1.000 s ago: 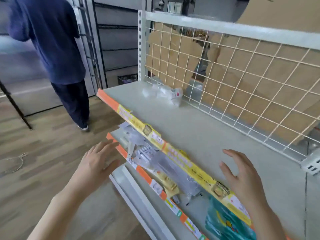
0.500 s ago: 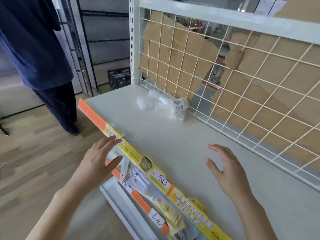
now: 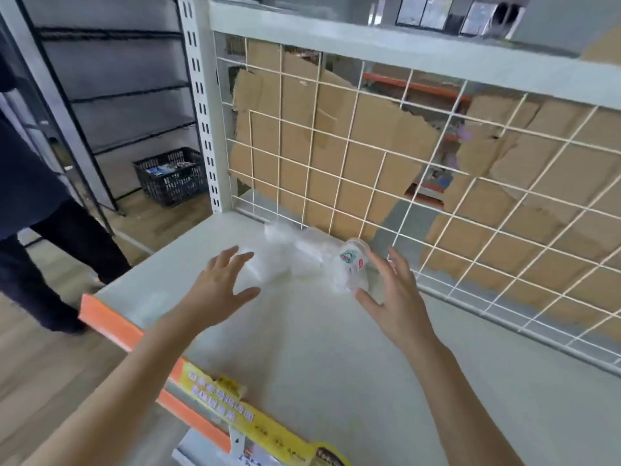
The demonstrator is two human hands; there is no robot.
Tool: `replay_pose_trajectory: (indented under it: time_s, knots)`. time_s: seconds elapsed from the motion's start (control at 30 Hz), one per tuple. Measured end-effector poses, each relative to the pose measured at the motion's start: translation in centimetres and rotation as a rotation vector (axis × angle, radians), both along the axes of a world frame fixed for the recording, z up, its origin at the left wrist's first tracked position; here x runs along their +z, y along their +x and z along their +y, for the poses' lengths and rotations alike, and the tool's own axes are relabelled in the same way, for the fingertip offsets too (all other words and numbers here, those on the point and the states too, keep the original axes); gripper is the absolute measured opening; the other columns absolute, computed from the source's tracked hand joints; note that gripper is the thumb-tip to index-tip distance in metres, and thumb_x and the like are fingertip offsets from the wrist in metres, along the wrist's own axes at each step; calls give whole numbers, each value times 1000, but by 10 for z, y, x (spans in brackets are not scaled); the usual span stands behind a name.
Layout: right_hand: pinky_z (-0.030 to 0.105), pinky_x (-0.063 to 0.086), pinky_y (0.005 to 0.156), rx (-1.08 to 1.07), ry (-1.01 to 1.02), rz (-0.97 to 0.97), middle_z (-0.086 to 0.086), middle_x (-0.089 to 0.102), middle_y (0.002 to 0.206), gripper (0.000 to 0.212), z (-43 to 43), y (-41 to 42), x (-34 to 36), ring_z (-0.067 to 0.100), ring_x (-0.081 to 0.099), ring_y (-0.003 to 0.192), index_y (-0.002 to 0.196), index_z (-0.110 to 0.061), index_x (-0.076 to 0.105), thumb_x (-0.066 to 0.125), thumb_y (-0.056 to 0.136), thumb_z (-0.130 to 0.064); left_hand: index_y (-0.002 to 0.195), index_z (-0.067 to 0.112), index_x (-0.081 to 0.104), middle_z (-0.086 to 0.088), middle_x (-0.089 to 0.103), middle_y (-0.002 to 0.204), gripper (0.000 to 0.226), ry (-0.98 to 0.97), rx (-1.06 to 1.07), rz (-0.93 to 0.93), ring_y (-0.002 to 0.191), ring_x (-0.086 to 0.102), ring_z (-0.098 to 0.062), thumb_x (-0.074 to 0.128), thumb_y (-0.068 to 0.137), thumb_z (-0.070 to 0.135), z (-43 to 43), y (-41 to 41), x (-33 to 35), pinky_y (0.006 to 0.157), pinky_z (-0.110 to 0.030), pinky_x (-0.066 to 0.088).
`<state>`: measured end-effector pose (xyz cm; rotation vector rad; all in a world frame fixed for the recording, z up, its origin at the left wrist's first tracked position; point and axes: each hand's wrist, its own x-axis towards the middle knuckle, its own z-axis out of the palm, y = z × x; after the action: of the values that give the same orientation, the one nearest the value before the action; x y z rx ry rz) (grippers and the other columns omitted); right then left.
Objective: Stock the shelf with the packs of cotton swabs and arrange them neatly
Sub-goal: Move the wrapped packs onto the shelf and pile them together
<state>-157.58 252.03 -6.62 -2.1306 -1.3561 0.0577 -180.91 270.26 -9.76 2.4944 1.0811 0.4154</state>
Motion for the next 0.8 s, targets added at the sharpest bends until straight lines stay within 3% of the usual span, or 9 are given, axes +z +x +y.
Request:
replay_pose_trajectory:
  time_s: [0.1,0.2,0.33,0.47,0.63,0.8]
  knots:
    - [36,30,106,-45,-49,-44,8,8,157,69,34,-3,-4,24,13,142,145,-38,26,61,86,-43,145,19,30,-14,18,154,75,-72,6,-21,139,21,-36,67,83,40,25,25,-2,111,-47,23]
    - [38,28,109,-79,-129,-79,10,11,157,67,53,-3,-17,28,13,142,145,-39,26,59,87,-46,147,22,26,-11,11,156,85,-161,12,-28,141,17,-33,69,79,48,34,43,-10,112,-47,21]
    - [32,40,95,-146,-69,-24,7,36,139,59,60,-3,-26,25,37,128,137,-36,43,66,83,-34,143,21,35,-6,33,143,94,-141,73,-77,128,38,-28,58,64,66,31,46,-21,105,-36,27]
    - [27,43,83,-206,12,17,3,39,117,61,51,-8,-20,22,49,110,131,-34,51,74,75,-33,142,21,37,-8,35,139,83,-136,56,-73,125,40,-29,75,73,47,40,44,-19,103,-37,33]
    - [23,39,84,-306,131,62,-4,36,114,63,7,-23,-15,14,50,109,130,-36,51,77,73,-32,141,17,39,-13,38,135,80,-119,-14,-154,122,39,-32,77,74,38,35,23,-15,97,-39,38]
    - [17,38,78,-398,291,63,-5,42,115,66,-50,-37,-7,-17,46,95,124,-42,51,82,68,-28,136,13,47,-14,44,128,77,51,-119,-298,113,47,-33,82,69,29,8,11,4,85,-37,40]
